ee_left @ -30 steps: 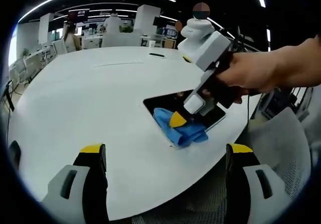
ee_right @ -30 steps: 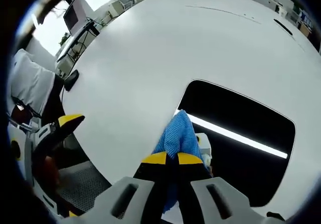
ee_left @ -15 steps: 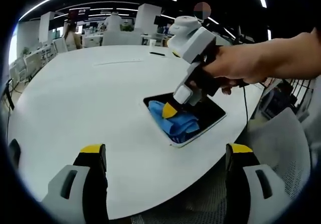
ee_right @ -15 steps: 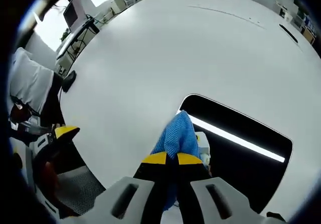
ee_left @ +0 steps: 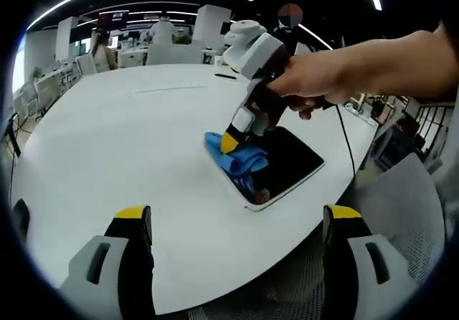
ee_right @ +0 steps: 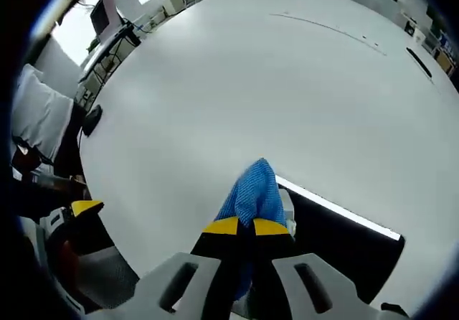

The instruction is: Wipe the mirror surface with the cleaning cloth until all visible marks leave the cleaned area.

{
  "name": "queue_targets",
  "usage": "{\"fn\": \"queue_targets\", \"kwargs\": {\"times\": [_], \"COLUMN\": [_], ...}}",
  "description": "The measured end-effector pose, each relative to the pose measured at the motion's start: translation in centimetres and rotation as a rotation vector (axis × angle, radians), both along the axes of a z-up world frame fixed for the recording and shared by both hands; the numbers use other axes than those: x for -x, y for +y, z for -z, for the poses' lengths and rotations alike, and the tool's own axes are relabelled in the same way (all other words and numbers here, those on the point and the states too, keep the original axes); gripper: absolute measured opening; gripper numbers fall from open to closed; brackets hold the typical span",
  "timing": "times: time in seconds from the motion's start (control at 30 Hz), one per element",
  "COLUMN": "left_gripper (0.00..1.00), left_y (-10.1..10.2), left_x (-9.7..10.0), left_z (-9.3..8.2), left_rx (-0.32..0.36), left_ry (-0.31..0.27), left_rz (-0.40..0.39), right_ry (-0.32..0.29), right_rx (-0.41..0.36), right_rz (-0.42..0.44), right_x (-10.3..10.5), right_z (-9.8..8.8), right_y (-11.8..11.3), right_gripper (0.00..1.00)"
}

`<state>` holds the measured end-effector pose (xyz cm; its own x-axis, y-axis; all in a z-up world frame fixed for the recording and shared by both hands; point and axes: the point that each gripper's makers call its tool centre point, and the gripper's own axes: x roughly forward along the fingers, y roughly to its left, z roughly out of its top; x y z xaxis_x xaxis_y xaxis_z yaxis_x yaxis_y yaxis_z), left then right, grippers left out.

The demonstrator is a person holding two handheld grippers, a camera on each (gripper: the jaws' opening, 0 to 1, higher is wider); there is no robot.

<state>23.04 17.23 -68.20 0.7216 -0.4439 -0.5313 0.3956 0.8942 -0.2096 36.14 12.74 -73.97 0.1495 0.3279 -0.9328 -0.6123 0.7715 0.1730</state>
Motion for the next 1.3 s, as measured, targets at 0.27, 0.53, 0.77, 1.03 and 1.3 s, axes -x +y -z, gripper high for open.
{"fn": "queue_targets", "kwargs": {"times": [0.27,0.53,0.77,1.03,1.3], "left_gripper": [0.99,0.98,0.98,0.97,0.97], "left_y": [0.0,0.0,0.0,-0.1,0.0], "left_x": [0.0,0.0,0.0,0.1,0.0], "left_z": [0.2,0.2,0.3,0.3,0.4], "left_rx": [0.001,-0.002,-0.002,-0.003,-0.008], "left_ry": [0.007,0.01,0.011,0.013,0.014], "left_rz": [0.002,0.006,0.005,0.013,0.015], "right_ry": [-0.005,-0.012,-0.009,-0.008,-0.008], "right_rx": [-0.005,-0.008,-0.017,-0.023,-0.023], "right_rz": [-0.001,0.003,0.016,0.024,0.014], "right_x": [-0.5,-2.2,-3.2,-3.1,-3.4], "right_z": [-0.5,-0.2,0.2,-0.2,0.1], "right_y": [0.2,0.7,1.1,1.1,1.0], "right_gripper": [0.0,0.0,0.0,0.0,0.0]}}
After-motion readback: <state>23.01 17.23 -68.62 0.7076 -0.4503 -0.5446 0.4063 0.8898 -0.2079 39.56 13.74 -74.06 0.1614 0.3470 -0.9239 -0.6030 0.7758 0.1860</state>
